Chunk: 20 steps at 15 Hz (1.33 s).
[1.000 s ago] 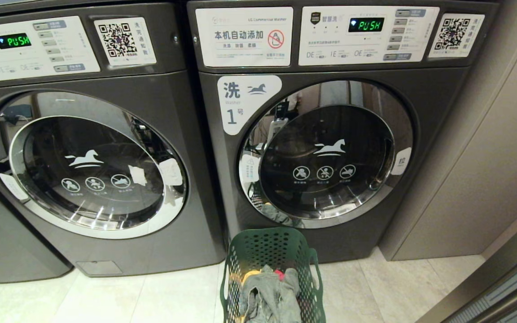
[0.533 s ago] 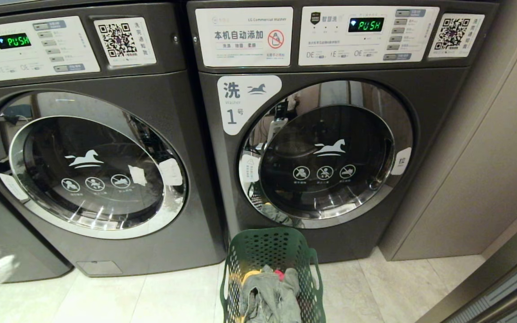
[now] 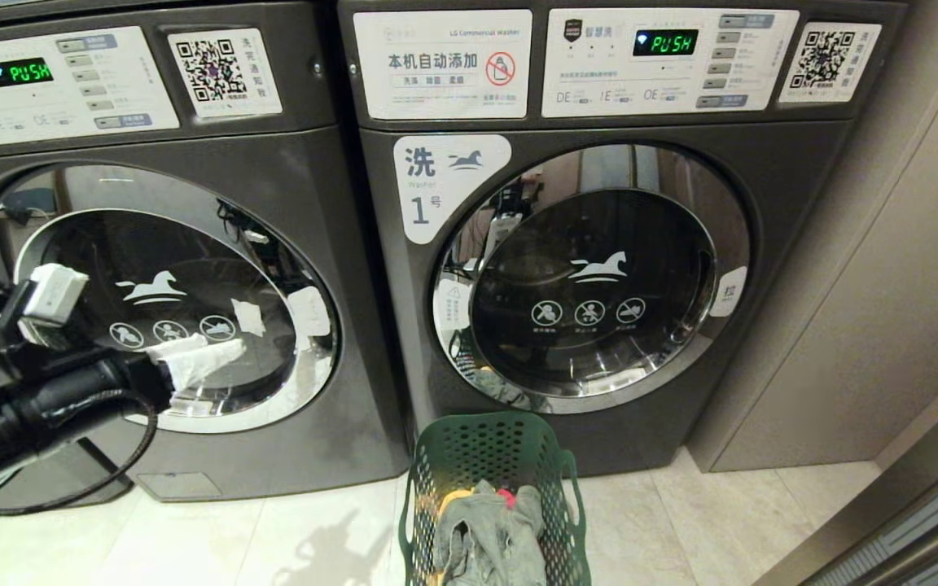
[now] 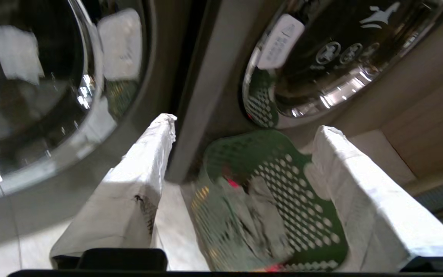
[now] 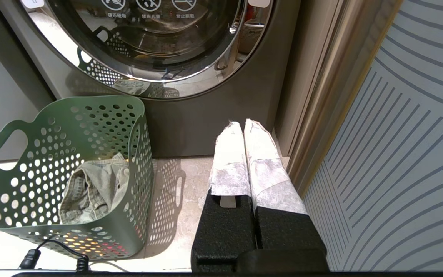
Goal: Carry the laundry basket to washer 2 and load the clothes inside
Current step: Open the lid of the washing machine
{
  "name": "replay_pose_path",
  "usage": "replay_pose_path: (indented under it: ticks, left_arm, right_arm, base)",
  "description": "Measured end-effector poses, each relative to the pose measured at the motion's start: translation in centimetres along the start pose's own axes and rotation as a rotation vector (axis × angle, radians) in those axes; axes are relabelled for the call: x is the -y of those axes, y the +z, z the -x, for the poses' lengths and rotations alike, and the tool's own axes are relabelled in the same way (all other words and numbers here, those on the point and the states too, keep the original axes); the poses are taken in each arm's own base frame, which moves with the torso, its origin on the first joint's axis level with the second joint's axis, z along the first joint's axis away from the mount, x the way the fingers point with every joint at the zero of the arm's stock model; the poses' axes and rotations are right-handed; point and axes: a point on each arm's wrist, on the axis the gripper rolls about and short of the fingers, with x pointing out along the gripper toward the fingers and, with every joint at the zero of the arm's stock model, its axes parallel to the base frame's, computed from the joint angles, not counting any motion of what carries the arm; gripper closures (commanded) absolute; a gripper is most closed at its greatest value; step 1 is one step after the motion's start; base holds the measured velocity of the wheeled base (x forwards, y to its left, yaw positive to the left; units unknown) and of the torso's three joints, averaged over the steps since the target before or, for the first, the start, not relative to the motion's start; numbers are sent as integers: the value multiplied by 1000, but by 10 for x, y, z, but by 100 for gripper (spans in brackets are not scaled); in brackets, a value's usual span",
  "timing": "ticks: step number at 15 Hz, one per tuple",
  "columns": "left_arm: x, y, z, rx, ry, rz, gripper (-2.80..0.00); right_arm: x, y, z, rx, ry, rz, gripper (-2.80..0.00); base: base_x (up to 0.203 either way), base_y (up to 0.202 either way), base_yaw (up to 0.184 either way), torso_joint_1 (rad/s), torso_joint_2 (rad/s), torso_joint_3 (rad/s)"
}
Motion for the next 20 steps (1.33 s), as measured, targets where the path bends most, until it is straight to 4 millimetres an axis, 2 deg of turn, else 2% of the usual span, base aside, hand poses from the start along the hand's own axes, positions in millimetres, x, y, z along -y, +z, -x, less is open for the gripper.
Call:
replay_pose_path:
  ticks: [4, 8, 13, 20]
  left_arm:
    - [-45, -21, -28, 72, -53, -176, -280]
    - [-72, -35, -57, 59, -111, -287, -280]
    - [-98, -39, -100, 88, -129, -359, -280]
    - [-114, -60, -124, 62, -72, -364, -280]
  right_arm:
    - [0, 0, 0, 0, 0, 0, 0]
    - [0, 0, 0, 0, 0, 0, 0]
    - [0, 0, 0, 0, 0, 0, 0]
    - [0, 0, 0, 0, 0, 0, 0]
  base:
    - [0, 0, 0, 0, 0, 0]
    - [0, 0, 0, 0, 0, 0]
    - [0, 0, 0, 0, 0, 0]
    - [0, 0, 0, 0, 0, 0]
